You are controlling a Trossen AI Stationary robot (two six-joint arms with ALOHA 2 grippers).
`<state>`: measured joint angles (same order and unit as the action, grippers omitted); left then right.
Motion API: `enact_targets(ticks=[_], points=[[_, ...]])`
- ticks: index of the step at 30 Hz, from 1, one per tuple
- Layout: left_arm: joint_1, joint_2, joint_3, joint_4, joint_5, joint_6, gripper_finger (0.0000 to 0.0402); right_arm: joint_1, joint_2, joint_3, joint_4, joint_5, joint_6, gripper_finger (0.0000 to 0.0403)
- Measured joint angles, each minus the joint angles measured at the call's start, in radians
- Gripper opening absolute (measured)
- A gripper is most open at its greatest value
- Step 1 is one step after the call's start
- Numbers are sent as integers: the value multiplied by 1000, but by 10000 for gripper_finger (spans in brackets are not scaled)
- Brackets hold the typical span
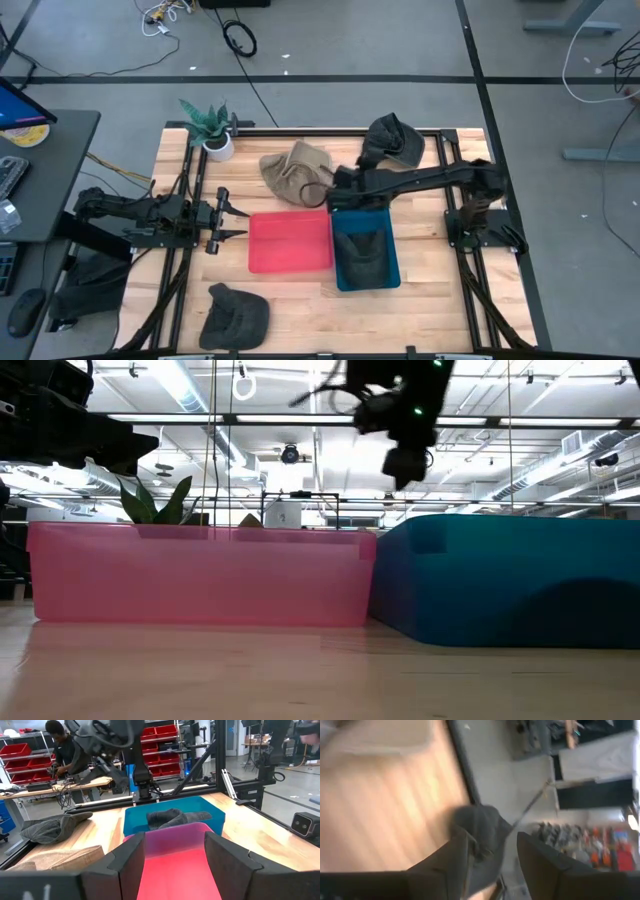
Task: Pick & Place hat
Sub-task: Put the top black cap into the blue bin
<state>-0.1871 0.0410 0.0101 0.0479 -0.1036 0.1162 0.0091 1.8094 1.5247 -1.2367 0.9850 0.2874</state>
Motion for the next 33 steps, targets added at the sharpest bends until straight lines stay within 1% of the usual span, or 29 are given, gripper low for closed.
enact_targets(ticks=[3,5,10,15,18,20,23,26,29,33], points=[[0,0,0,0,0,0,209,-40,-114,-120,63,9,43,169],[0,0,0,0,0,0,209,-64,-194,-206,145,-16,30,169],[0,0,0,0,0,0,209,-120,-374,-430,392,-131,-83,169],[0,0,0,0,0,0,209,-196,-487,-620,656,-217,-188,169],[0,0,0,0,0,0,209,-264,-529,-706,793,-323,-213,169],[0,0,0,0,0,0,209,-316,-545,-753,875,-374,-213,169],[0,0,0,0,0,0,209,-391,-557,-801,943,-448,-201,169],[0,0,0,0,0,0,209,-442,-560,-830,986,-518,-204,169],[0,0,0,0,0,0,209,-478,-559,-847,1012,-556,-217,169],[0,0,0,0,0,0,209,-514,-559,-851,1023,-569,-207,169]])
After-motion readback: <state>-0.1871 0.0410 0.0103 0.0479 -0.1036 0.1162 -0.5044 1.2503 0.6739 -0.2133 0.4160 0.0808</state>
